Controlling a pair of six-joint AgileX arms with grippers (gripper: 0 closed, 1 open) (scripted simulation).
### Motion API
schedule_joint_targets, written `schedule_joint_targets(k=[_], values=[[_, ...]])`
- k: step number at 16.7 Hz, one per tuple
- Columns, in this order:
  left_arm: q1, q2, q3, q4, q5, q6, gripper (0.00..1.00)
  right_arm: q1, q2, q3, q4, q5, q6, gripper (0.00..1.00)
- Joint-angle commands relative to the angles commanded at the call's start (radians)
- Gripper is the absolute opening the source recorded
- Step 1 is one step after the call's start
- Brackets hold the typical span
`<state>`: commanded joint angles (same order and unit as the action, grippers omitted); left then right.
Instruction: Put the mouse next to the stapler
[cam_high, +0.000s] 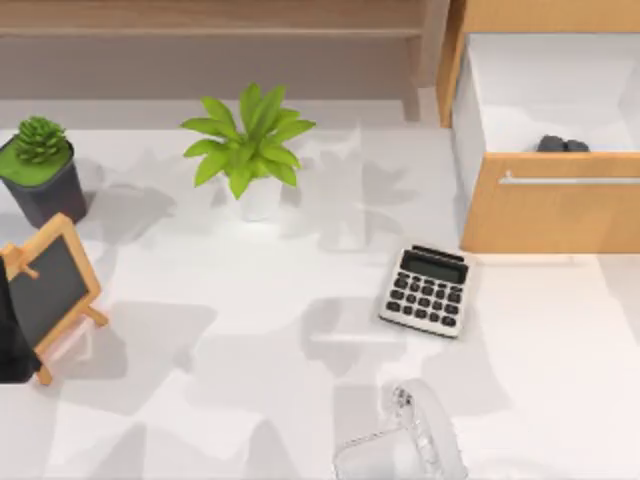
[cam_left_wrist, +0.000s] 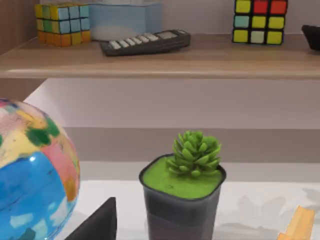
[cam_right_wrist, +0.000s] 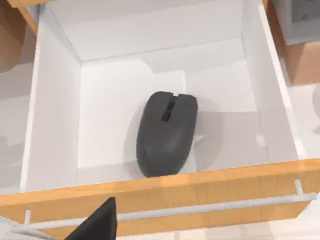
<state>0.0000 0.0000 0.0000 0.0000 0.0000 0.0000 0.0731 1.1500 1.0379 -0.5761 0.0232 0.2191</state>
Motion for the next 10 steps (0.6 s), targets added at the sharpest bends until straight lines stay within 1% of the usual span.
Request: schedule_joint_targets(k=[6,10], values=[[0.0,0.0,0.0,0.0,0.0,0.0,1.0,0.048,0.69,0.587,-0.31,0.015,0.108,1.0],[0.0,0.0,0.0,0.0,0.0,0.0,1.0,0.07,1.036,0.881,-0.478,0.023,0.167,1.0]])
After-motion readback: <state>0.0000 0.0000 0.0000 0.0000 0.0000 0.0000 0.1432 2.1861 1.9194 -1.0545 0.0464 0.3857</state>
